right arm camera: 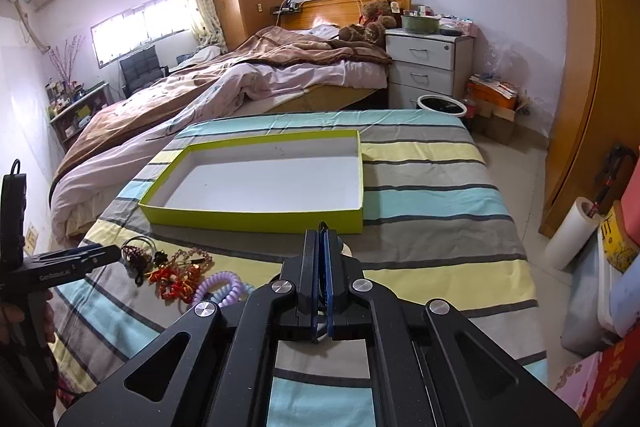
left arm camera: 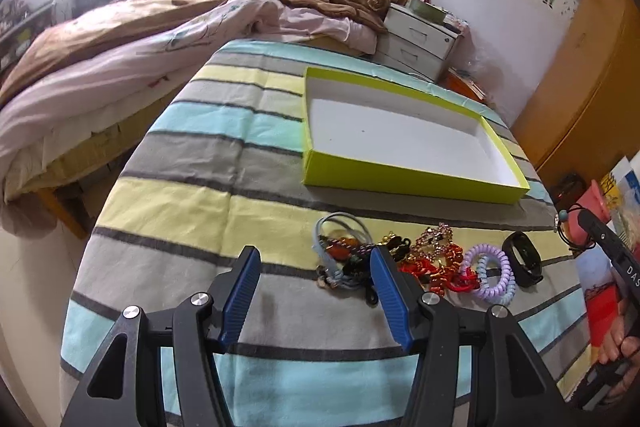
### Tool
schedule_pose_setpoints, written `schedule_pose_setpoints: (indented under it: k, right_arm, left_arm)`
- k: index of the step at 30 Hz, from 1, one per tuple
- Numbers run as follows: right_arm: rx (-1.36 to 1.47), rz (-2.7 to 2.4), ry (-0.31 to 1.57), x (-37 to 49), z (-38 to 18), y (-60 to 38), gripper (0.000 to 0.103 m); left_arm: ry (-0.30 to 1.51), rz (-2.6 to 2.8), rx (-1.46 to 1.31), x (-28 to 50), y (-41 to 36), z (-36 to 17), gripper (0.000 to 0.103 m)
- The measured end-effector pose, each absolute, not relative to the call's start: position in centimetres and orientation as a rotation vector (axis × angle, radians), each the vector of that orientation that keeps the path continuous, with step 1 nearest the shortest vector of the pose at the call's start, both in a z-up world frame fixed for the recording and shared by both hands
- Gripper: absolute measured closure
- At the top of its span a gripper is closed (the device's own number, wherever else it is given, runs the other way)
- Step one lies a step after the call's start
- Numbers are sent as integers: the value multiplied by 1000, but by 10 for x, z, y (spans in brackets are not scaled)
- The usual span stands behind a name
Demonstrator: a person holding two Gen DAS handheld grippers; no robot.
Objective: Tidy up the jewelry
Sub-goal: 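Close the left tool on the dark beaded bracelet while the right tool holds the earphones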
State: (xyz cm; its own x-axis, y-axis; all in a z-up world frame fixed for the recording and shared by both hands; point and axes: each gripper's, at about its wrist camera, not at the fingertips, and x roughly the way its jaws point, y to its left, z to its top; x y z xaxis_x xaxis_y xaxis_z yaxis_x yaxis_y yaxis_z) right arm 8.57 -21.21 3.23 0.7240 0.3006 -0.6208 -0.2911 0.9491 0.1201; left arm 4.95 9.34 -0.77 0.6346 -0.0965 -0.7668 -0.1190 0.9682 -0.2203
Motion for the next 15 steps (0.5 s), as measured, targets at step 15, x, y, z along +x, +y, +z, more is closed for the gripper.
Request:
schedule_pose_setpoints:
  k: [15]
  right_arm:
    - [32, 342, 708, 87, 24, -214, 101]
  left_arm:
    - [912, 9, -1, 65, 49, -17, 60]
